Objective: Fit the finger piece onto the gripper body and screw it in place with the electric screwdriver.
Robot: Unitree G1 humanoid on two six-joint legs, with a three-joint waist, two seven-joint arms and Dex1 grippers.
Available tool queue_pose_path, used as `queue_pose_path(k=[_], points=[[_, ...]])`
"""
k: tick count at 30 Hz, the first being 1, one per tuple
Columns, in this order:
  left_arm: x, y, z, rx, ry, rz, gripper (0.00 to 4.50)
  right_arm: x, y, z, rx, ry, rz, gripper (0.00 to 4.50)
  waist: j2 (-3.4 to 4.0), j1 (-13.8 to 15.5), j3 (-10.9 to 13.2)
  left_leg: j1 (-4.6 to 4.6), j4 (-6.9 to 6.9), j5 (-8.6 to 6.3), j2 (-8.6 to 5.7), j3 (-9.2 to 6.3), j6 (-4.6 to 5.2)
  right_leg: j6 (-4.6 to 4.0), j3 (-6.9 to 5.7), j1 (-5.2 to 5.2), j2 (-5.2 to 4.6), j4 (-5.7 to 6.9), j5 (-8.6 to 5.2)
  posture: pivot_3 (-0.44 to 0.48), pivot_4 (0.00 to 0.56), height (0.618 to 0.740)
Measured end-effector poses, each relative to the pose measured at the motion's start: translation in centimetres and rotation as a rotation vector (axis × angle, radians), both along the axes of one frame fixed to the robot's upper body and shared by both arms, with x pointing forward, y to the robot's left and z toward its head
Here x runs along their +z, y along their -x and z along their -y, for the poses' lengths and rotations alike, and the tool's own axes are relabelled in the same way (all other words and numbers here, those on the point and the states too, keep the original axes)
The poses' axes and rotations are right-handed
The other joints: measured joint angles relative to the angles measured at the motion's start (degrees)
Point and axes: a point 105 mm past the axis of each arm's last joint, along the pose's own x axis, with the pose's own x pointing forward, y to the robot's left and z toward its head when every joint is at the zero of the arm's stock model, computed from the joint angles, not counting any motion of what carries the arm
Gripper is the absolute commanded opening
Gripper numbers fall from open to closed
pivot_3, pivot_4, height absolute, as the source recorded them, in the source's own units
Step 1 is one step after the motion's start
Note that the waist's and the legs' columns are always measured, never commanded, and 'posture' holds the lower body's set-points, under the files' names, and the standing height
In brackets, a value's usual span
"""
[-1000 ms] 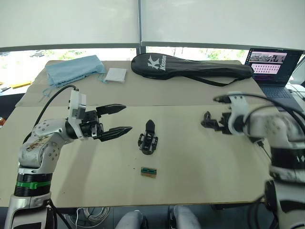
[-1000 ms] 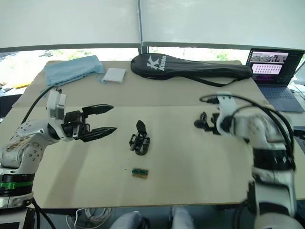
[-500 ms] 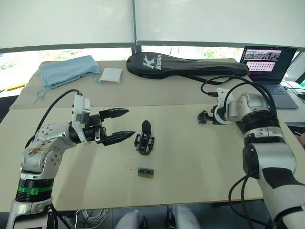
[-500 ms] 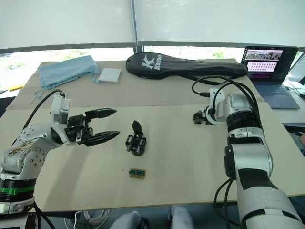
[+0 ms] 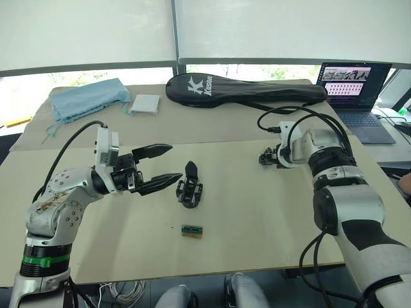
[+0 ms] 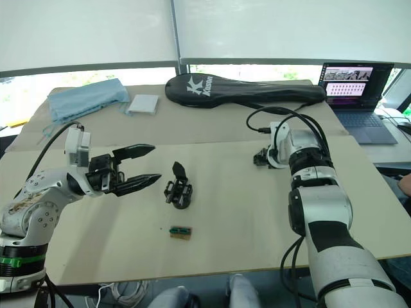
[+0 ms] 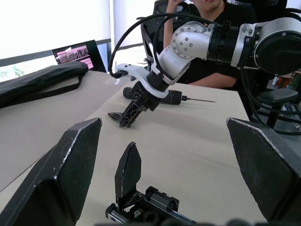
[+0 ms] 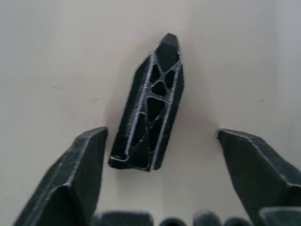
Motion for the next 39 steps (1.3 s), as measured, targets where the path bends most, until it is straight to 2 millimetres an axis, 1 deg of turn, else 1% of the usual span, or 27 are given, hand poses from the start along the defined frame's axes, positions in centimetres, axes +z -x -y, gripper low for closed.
queue_pose_path(k=[4, 5, 6, 11, 13, 15, 16, 17, 18, 21, 22, 24, 26, 28, 30, 32, 34, 36, 39], points=[[0.0, 0.0, 0.0, 0.003, 0.0, 0.0, 4.5, -0.1, -0.1, -0.2, 0.012, 0.02, 0.005, 1.52, -0.01, -0.19, 0.0, 0.02, -0.03, 0.0, 0.04, 0.02, 0.01, -0.07, 0.1, -0.06, 0.02, 0.1, -0.04, 0.0, 0.15, 0.74], [0.0, 0.0, 0.0, 0.003, 0.0, 0.0, 4.5, -0.1, -0.1, -0.3, 0.017, 0.02, 0.004, 1.24, -0.01, -0.19, -0.01, 0.02, -0.03, 0.0, 0.05, 0.02, 0.01, -0.09, 0.1, -0.07, 0.02, 0.13, -0.06, 0.0, 0.15, 0.74], [0.0, 0.0, 0.0, 0.003, 0.0, 0.0, 4.5, -0.1, -0.1, -0.3, 0.022, 0.023, 0.003, 1.08, -0.01, -0.18, -0.01, 0.02, -0.03, 0.0, 0.06, 0.02, 0.01, -0.12, 0.1, -0.08, 0.02, 0.17, -0.07, 0.0, 0.15, 0.74], [0.0, 0.0, 0.0, 0.004, 0.0, -0.001, 4.5, 0.0, -0.2, -0.6, 0.041, 0.024, 0.01, 1.08, -0.02, -0.17, -0.01, 0.01, -0.03, 0.0, 0.07, 0.02, 0.01, -0.19, 0.17, -0.17, 0.0, 0.4, -0.11, 0.0, 0.15, 0.74], [0.0, -0.1, -0.1, 0.015, 0.005, -0.001, 4.5, 0.2, -0.2, -1.2, 0.088, 0.003, 0.028, 1.08, -0.02, -0.14, -0.01, -0.06, -0.04, 0.0, 0.07, 0.04, 0.02, -0.2, 0.21, -0.3, 0.0, 0.41, -0.12, 0.0, 0.15, 0.74], [0.5, -0.4, -0.4, 0.043, 0.059, -0.019, 4.5, 1.2, -0.5, -1.6, 0.19, 0.004, 0.13, 1.08, -0.02, 0.16, 0.0, -0.23, -0.06, 0.0, 0.07, 0.03, 0.03, -0.2, 0.23, -0.49, -0.01, 0.45, -0.12, 0.0, 0.15, 0.74], [0.7, -0.6, -0.7, 0.067, 0.088, -0.038, 4.5, 2.2, -0.6, -1.7, 0.255, 0.019, 0.206, 1.08, -0.02, 0.26, 0.0, -0.42, -0.04, 0.01, 0.06, 0.02, 0.04, -0.2, 0.24, -0.68, -0.01, 0.5, -0.12, 0.0, 0.15, 0.74], [0.9, -0.7, -0.9, 0.082, 0.118, -0.07, 4.5, 3.3, -0.5, -1.8, 0.309, 0.044, 0.271, 1.08, -0.02, 0.54, 0.0, -0.91, 0.04, 0.05, -0.02, 0.02, 0.11, -0.18, 0.24, -1.12, -0.08, 0.61, -0.11, 0.0, 0.15, 0.74], [1.0, -1.0, -1.2, 0.102, 0.158, -0.11, 4.5, 4.6, -0.2, -1.8, 0.367, 0.073, 0.343, 1.08, -0.01, 0.85, 0.01, -1.04, 0.12, 0.05, -0.02, 0.01, 0.12, -0.16, 0.21, -1.24, -0.08, 0.68, -0.1, 0.0, 0.15, 0.74], [1.9, -1.7, -1.9, 0.156, 0.256, -0.17, 4.5, 9.0, 1.2, -2.3, 0.503, 0.172, 0.561, 1.08, -0.03, 1.51, 0.02, -1.05, 0.15, 0.05, -0.02, 0.0, 0.12, -0.15, 0.18, -1.22, -0.07, 0.62, -0.09, 0.0, 0.15, 0.74], [2.2, -1.9, -2.0, 0.167, 0.284, -0.183, 4.5, 10.3, 2.0, -2.8, 0.553, 0.218, 0.638, 1.08, -0.06, 1.7, 0.03, -1.03, 0.15, 0.05, -0.02, 0.0, 0.12, -0.14, 0.18, -1.19, -0.06, 0.57, -0.1, 0.0, 0.15, 0.74], [2.8, -2.1, -1.9, 0.172, 0.329, -0.2, 4.5, 11.6, 3.5, -4.2, 0.645, 0.273, 0.738, 1.08, -0.08, 1.83, 0.04, -0.97, 0.16, 0.04, -0.02, 0.0, 0.11, -0.14, 0.17, -1.14, -0.06, 0.53, -0.1, 0.0, 0.15, 0.74], [3.2, -2.4, -1.5, 0.166, 0.365, -0.222, 4.5, 11.9, 5.2, -6.3, 0.757, 0.325, 0.816, 1.08, -0.09, 1.87, 0.05, -0.93, 0.19, 0.04, -0.03, 0.01, 0.1, -0.13, 0.19, -1.11, -0.06, 0.56, -0.1, 0.0, 0.15, 0.74], [3.5, -2.7, -0.9, 0.165, 0.391, -0.241, 4.5, 11.9, 6.4, -8.0, 0.843, 0.384, 0.878, 1.08, -0.11, 1.87, 0.06, -0.91, 0.23, 0.05, -0.04, 0.02, 0.09, -0.14, 0.19, -1.1, -0.05, 0.59, -0.1, 0.0, 0.15, 0.74], [3.7, -3.3, -0.2, 0.18, 0.432, -0.255, 4.5, 12.3, 7.5, -9.2, 0.888, 0.431, 0.943, 1.08, -0.13, 1.94, 0.07, -0.9, 0.27, 0.06, -0.05, 0.02, 0.08, -0.14, 0.19, -1.09, -0.05, 0.6, -0.1, 0.0, 0.15, 0.74], [4.0, -4.1, 0.8, 0.203, 0.497, -0.276, 4.5, 12.6, 8.7, -10.9, 0.923, 0.441, 1.007, 1.08, -0.18, 2.02, 0.06, -0.89, 0.3, 0.06, -0.05, 0.02, 0.07, -0.14, 0.18, -1.08, -0.05, 0.6, -0.1, 0.0, 0.15, 0.74], [3.8, -4.6, 1.7, 0.227, 0.543, -0.312, 4.5, 12.8, 9.7, -12.5, 0.958, 0.439, 1.051, 1.08, -0.18, 2.07, 0.06, -0.89, 0.29, 0.06, -0.07, 0.02, 0.07, -0.14, 0.18, -1.08, -0.05, 0.6, -0.1, 0.0, 0.15, 0.74], [3.3, -4.6, 3.1, 0.224, 0.579, -0.352, 4.5, 12.7, 10.6, -13.5, 0.983, 0.434, 1.075, 1.08, -0.27, 2.15, 0.1, -0.9, 0.3, 0.06, -0.08, 0.02, 0.07, -0.14, 0.15, -1.07, -0.04, 0.59, -0.1, 0.0, 0.15, 0.74], [3.1, -4.4, 4.4, 0.213, 0.6, -0.374, 4.5, 12.4, 11.2, -14.2, 0.999, 0.427, 1.077, 1.08, -0.32, 2.14, 0.13, -0.88, 0.34, 0.07, -0.09, 0.03, 0.06, -0.14, 0.14, -1.05, 0.0, 0.6, -0.1, 0.0, 0.15, 0.74]])
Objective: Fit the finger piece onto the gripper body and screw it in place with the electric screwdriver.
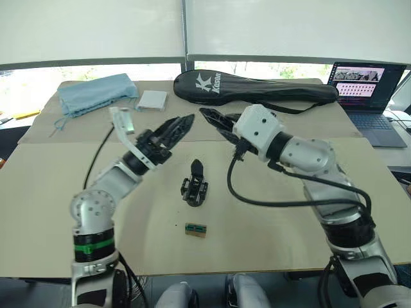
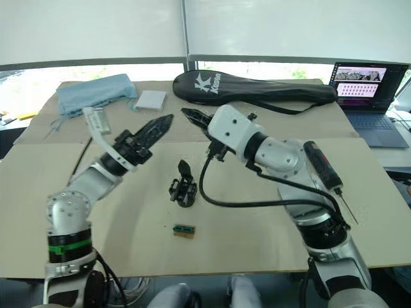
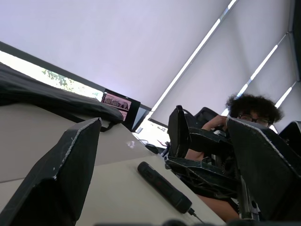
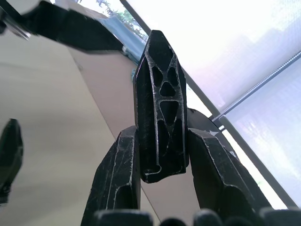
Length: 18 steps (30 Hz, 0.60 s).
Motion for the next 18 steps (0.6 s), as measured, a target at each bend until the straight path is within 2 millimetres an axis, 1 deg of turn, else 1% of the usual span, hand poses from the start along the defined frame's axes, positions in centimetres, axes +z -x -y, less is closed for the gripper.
queue_pose_path(k=[6, 11, 14, 16, 17, 18], points=[[0.6, -0.2, 1.0, 0.025, 0.085, -0.002, 4.5, 0.3, 0.9, -1.0, 0.019, -0.01, 0.012, 1.08, -0.01, 0.01, 0.0, 0.03, -0.01, 0.03, 0.02, 0.0, -0.04, -0.01, 0.02, 0.02, 0.06, 0.01, 0.0, 0.0, 0.15, 0.74], [0.9, -0.4, 1.2, 0.034, 0.112, 0.002, 4.5, 0.3, 0.5, -0.7, -0.023, -0.004, 0.033, 1.08, -0.01, -0.01, 0.0, 0.03, -0.02, 0.03, 0.01, 0.0, -0.04, -0.01, 0.01, 0.02, 0.08, 0.01, 0.0, 0.0, 0.15, 0.74], [0.9, -0.3, 1.8, 0.024, 0.129, -0.004, 4.5, 0.0, 0.6, -1.1, -0.02, 0.015, 0.033, 1.08, -0.01, 0.02, 0.0, 0.03, -0.01, 0.03, 0.0, 0.0, -0.04, -0.01, 0.01, 0.03, 0.08, 0.0, 0.0, 0.0, 0.15, 0.74], [0.9, -0.3, 2.1, 0.02, 0.135, -0.007, 3.97, 0.0, 0.6, -1.2, -0.021, 0.017, 0.036, 1.08, -0.02, 0.01, 0.0, 0.03, -0.01, 0.03, 0.01, 0.0, -0.04, -0.01, 0.01, 0.03, 0.08, 0.01, 0.0, 0.0, 0.15, 0.74], [0.9, -0.3, 2.1, 0.024, 0.139, -0.008, 3.78, 0.0, 0.6, -1.2, -0.022, 0.017, 0.037, 1.08, -0.02, 0.0, 0.0, 0.03, -0.01, 0.03, 0.01, 0.0, -0.04, -0.01, 0.02, 0.03, 0.08, 0.0, 0.0, 0.0, 0.15, 0.74], [1.0, -0.4, 2.1, 0.03, 0.146, -0.007, 3.31, 0.0, 0.6, -1.2, -0.023, 0.018, 0.038, 1.08, -0.02, 0.0, 0.0, 0.03, -0.01, 0.03, 0.01, 0.0, -0.04, -0.01, 0.02, 0.03, 0.08, 0.0, 0.0, 0.0, 0.15, 0.74]])
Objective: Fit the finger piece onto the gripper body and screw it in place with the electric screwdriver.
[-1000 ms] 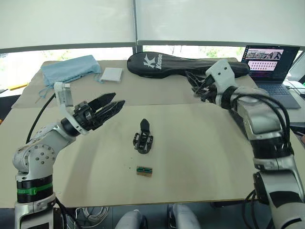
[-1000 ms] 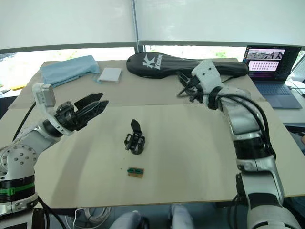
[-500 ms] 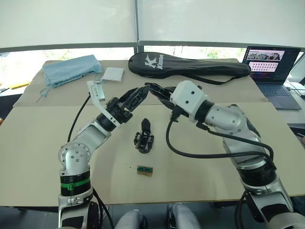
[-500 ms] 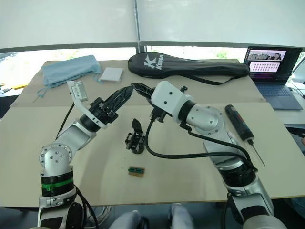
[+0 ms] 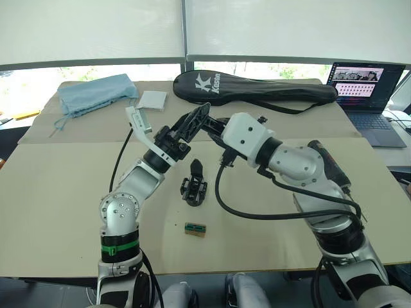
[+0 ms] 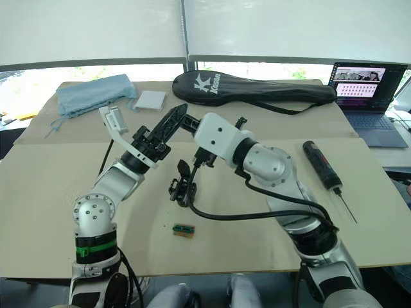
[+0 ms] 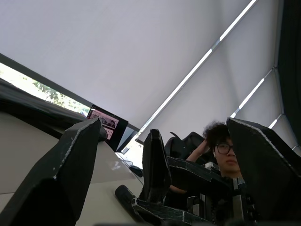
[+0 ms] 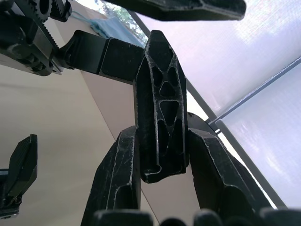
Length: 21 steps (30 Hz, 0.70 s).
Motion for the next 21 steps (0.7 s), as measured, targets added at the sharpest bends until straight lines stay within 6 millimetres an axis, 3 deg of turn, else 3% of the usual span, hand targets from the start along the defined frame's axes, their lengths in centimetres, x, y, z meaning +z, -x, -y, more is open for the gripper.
queue_pose_path(k=[7, 8, 16, 18, 21], points=[[0.24, 0.08, 0.26, 0.016, 0.01, -0.011, 0.21, 0.18, 0.08, -0.13, 0.001, 0.002, 0.02, 1.08, 0.0, 0.0, 0.0, 0.0, 0.0, 0.0, 0.0, 0.0, 0.0, 0.0, 0.01, 0.0, 0.01, 0.0, 0.0, 0.0, 0.15, 0.74], [0.35, 0.04, 0.33, 0.018, 0.018, -0.013, 0.0, 0.19, 0.06, -0.11, -0.004, 0.006, 0.028, 1.08, -0.01, 0.08, 0.0, 0.0, 0.0, 0.0, 0.0, -0.01, 0.0, 0.0, 0.0, 0.0, 0.01, 0.0, 0.0, 0.0, 0.15, 0.74], [0.58, -0.27, 0.48, 0.013, 0.033, -0.017, 0.0, 0.38, -0.02, 0.18, -0.017, 0.016, 0.049, 1.08, -0.01, 0.28, 0.0, 0.0, 0.0, 0.0, -0.01, 0.0, 0.0, 0.0, 0.0, 0.0, 0.04, 0.0, 0.0, 0.0, 0.15, 0.74], [0.55, -0.31, 0.48, 0.012, 0.038, -0.019, 0.0, 0.37, -0.02, 0.21, -0.015, 0.012, 0.043, 2.12, -0.01, 0.3, 0.0, 0.0, 0.0, 0.0, -0.01, 0.0, 0.0, 0.0, 0.0, 0.0, 0.03, 0.0, 0.0, 0.0, 0.15, 0.74], [0.66, -0.28, 0.17, 0.0, 0.06, -0.014, 0.0, 0.18, 0.22, 0.05, 0.011, 0.019, 0.026, 3.12, -0.02, 0.31, 0.0, 0.0, 0.0, 0.0, 0.0, 0.0, 0.0, 0.0, 0.0, 0.0, 0.04, 0.0, 0.0, 0.0, 0.15, 0.74]])
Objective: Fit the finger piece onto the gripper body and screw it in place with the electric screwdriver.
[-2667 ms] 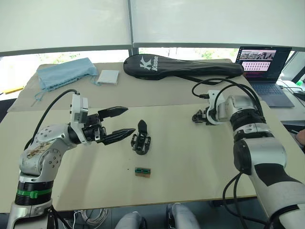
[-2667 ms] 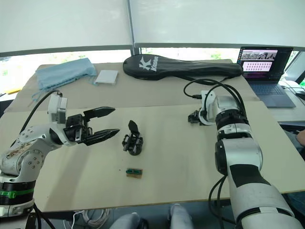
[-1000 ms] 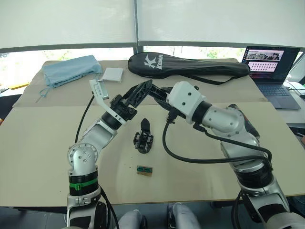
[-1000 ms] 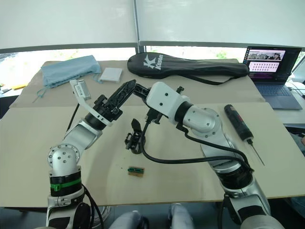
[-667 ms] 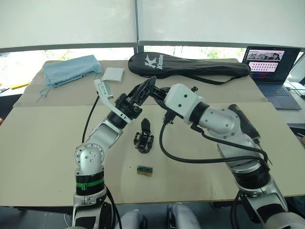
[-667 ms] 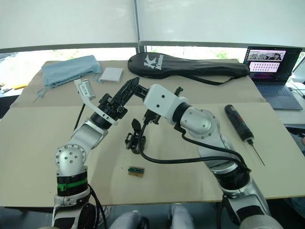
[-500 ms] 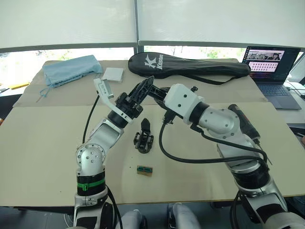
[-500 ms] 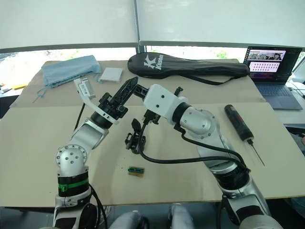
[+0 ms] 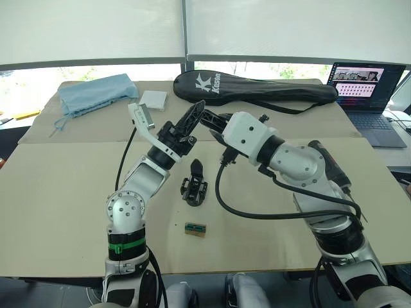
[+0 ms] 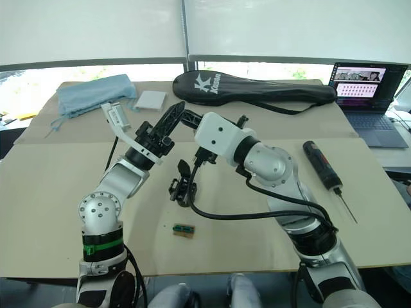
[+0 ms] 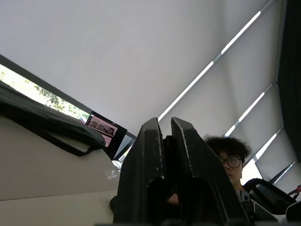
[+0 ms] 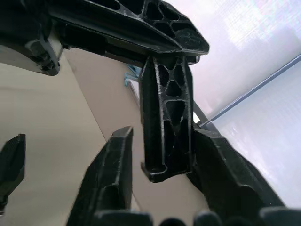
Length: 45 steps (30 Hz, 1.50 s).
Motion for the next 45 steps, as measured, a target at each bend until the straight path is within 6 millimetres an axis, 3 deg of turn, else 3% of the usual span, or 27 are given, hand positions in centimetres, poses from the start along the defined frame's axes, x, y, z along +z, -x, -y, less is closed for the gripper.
queue_pose_path(k=[4, 9, 14, 19, 23, 31, 43, 45], points=[[0.2, 0.2, -0.8, -0.015, -0.014, 0.039, 0.0, -0.5, 0.3, 0.4, 0.042, 0.044, -0.049, 4.47, 0.0, -0.03, 0.0, 0.0, 0.0, 0.0, 0.0, 0.0, 0.0, 0.0, -0.01, 0.0, 0.02, 0.0, 0.0, 0.0, 0.15, 0.74], [0.3, 0.1, -2.2, -0.056, -0.112, 0.097, 0.0, 0.2, 1.1, 1.8, 0.15, -0.04, -0.198, 4.47, -0.03, -0.06, 0.02, 0.0, 0.0, 0.0, 0.01, -0.01, 0.0, 0.0, -0.05, 0.01, 0.03, -0.01, 0.0, 0.0, 0.15, 0.74], [1.3, 1.2, -3.3, -0.26, -0.347, 0.198, 0.0, 0.5, 2.3, 4.3, 0.262, -0.124, -0.479, 4.47, -0.14, -0.17, 0.1, -0.02, 0.0, 0.0, -0.01, -0.02, 0.02, 0.0, -0.12, 0.03, 0.04, -0.03, -0.01, 0.0, 0.15, 0.74], [0.5, 3.2, -1.8, -0.542, -0.447, 0.181, 0.0, 0.2, 4.5, 4.2, 0.365, -0.143, -0.89, 4.47, -0.19, -0.21, 0.13, -0.03, -0.02, 0.0, 0.06, -0.11, 0.02, -0.02, -0.12, 0.03, -0.08, -0.06, -0.01, 0.0, 0.15, 0.74], [0.8, 4.6, -0.8, -0.705, -0.476, 0.183, 0.0, -0.1, 5.7, 3.2, 0.413, -0.149, -1.099, 4.47, -0.2, -0.21, 0.13, -0.05, -0.01, 0.0, 0.05, -0.11, 0.02, -0.03, -0.06, 0.0, -0.16, -0.02, -0.01, 0.0, 0.15, 0.74], [0.2, 5.5, 0.3, -0.798, -0.523, 0.188, 0.0, -1.0, 7.1, 0.8, 0.469, -0.127, -1.219, 4.47, -0.2, -0.35, 0.13, -0.08, -0.02, 0.0, -0.03, -0.12, 0.03, -0.04, -0.05, -0.06, -0.25, 0.01, 0.0, 0.0, 0.15, 0.74], [-1.4, 6.1, 0.9, -0.823, -0.562, 0.177, 0.0, -1.9, 7.0, 0.8, 0.402, -0.106, -1.262, 4.47, -0.21, -0.48, 0.13, -0.08, -0.02, 0.0, -0.04, -0.11, 0.04, -0.04, -0.05, -0.05, -0.26, 0.01, 0.0, 0.0, 0.15, 0.74], [-1.6, 6.1, 0.8, -0.82, -0.564, 0.171, 0.0, -1.9, 7.1, 0.9, 0.395, -0.104, -1.264, 3.96, -0.21, -0.47, 0.13, -0.08, -0.02, 0.0, -0.04, -0.11, 0.04, -0.04, -0.05, -0.05, -0.27, 0.01, 0.0, 0.0, 0.15, 0.74]])
